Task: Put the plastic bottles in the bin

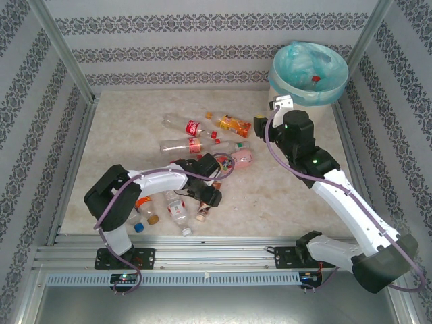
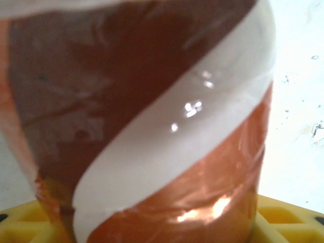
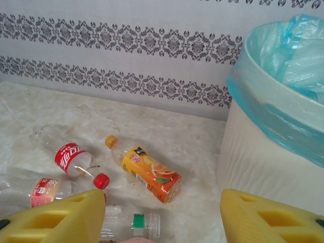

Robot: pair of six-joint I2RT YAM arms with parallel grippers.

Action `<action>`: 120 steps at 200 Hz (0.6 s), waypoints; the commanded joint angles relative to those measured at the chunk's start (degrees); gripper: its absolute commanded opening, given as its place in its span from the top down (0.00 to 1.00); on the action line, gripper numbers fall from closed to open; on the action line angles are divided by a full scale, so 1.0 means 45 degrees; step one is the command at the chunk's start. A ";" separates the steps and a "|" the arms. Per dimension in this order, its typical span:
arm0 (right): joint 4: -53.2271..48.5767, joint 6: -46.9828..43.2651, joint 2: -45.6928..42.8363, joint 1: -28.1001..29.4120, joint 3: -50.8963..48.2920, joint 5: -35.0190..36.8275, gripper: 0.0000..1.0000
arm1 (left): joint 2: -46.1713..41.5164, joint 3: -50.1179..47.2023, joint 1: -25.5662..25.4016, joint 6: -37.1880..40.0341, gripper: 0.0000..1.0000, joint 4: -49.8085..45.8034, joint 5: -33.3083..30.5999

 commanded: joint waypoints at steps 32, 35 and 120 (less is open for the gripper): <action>-0.0014 0.0226 -0.0186 0.0204 0.0366 0.0241 0.38 | -0.1683 -0.0016 -0.0106 0.0554 0.43 -0.0637 0.0384; -0.0031 0.0226 -0.0184 0.0216 0.0386 0.0232 0.38 | -0.1841 -0.0047 -0.0092 0.0581 0.43 -0.0683 0.0408; 0.1085 0.0334 -0.0338 0.0273 0.0602 -0.3966 0.38 | -0.5256 0.0442 -0.0084 0.1793 0.46 -0.1014 0.0292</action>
